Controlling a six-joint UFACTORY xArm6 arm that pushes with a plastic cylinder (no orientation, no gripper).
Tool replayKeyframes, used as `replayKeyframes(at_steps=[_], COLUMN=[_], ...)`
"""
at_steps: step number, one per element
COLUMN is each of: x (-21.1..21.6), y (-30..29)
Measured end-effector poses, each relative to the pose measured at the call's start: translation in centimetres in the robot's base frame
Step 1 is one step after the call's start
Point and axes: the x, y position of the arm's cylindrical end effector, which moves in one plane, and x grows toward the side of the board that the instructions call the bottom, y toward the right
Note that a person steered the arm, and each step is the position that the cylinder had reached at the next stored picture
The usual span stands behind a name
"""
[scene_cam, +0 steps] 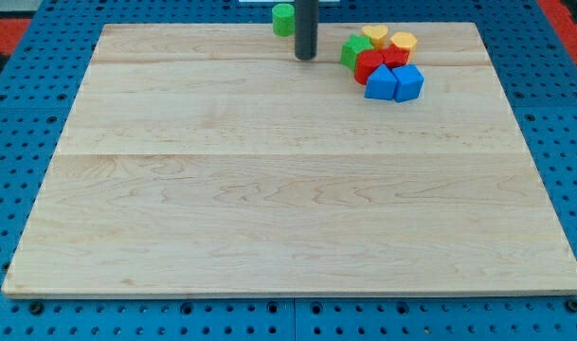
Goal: Place the green star and green circle to the top center of the board
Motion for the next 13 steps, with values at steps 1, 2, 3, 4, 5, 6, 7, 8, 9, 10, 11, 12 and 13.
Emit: replayKeyframes(at_steps=[1, 2, 3, 4, 5, 6, 7, 8, 9, 10, 11, 12, 13], x=[2.7, 2.4, 2.0, 3.0, 1.8, 1.3, 0.2, -1.3, -1.3, -0.2, 0.6, 0.6, 0.4], y=[0.3, 3.9, 7.3, 7.2, 7.3, 7.3, 8.3, 6.2, 5.6, 3.3, 0.2, 3.5, 5.9])
